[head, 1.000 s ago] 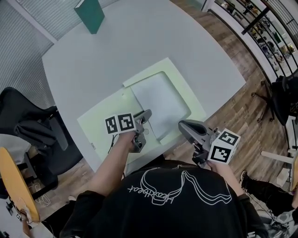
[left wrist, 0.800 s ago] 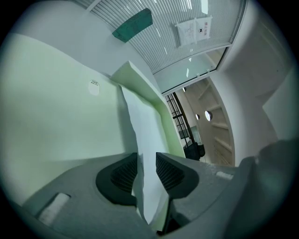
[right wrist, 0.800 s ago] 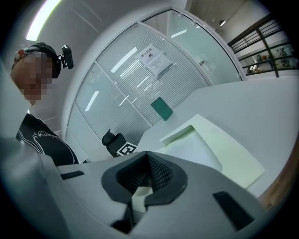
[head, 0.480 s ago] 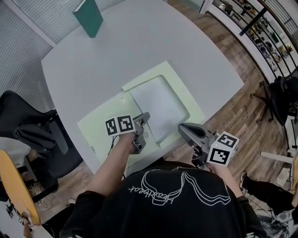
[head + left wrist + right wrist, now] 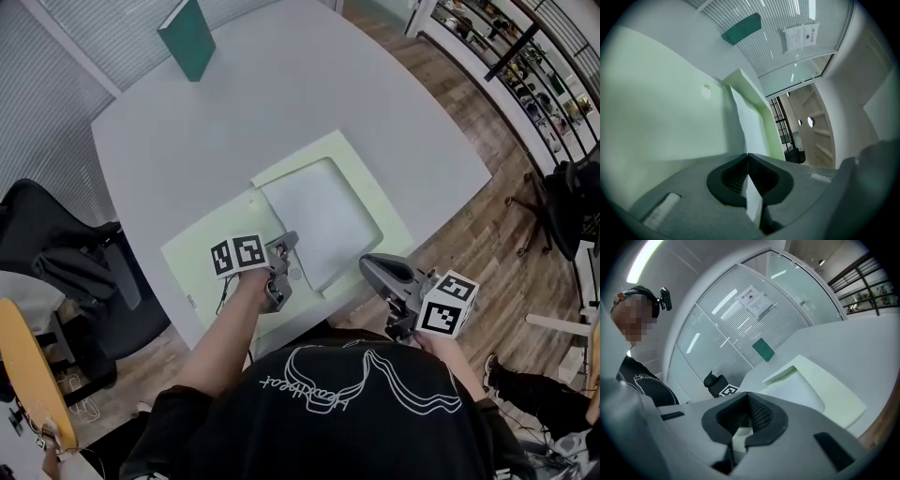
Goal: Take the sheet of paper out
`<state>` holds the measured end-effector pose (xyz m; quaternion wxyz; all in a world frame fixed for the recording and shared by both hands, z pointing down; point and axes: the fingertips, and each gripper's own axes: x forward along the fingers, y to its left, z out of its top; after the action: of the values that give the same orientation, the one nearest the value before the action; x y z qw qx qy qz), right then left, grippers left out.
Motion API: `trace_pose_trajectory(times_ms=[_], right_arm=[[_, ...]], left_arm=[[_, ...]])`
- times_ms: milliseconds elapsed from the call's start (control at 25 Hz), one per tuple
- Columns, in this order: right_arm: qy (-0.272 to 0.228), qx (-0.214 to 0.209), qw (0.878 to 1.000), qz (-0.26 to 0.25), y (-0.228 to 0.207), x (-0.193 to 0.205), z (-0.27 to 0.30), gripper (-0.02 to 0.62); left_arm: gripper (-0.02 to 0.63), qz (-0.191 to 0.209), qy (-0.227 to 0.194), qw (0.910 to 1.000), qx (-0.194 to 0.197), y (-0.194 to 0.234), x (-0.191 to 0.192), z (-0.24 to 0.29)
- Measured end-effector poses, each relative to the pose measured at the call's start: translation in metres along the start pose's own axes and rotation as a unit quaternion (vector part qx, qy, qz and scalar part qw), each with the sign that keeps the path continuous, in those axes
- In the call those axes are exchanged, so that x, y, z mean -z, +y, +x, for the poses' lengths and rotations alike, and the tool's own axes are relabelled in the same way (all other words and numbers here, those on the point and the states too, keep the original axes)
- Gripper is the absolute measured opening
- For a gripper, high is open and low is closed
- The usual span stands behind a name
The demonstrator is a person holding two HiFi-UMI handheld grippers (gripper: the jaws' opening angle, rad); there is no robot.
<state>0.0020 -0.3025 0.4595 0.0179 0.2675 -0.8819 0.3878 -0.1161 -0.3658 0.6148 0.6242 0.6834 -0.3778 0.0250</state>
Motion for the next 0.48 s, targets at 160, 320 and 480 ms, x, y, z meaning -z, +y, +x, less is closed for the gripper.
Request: trace_pose_trajectory(times_ms=[160,320,480], right_arm=[[0.003,-0.008,1.0,-0.002,0.001,-0.003,0.003,0.009],[0.008,-0.016,1.0,-0.005,0.005,-0.002,0.004,0.009],[0.017,-0.025,1.0,-0.006,0.01,0.004,0.005,0.009]], left_arm=[[0.014,-0.006,-0.005,0.9999,-0.006,0.002,-0.001,-0.007],[0.014,-0.011,-0.013,0.9997,-0.016,0.008,0.002,-0.017],[0.014,-0.015,-0.024,0.9992,-0.028,0.015,0.003,-0.03]])
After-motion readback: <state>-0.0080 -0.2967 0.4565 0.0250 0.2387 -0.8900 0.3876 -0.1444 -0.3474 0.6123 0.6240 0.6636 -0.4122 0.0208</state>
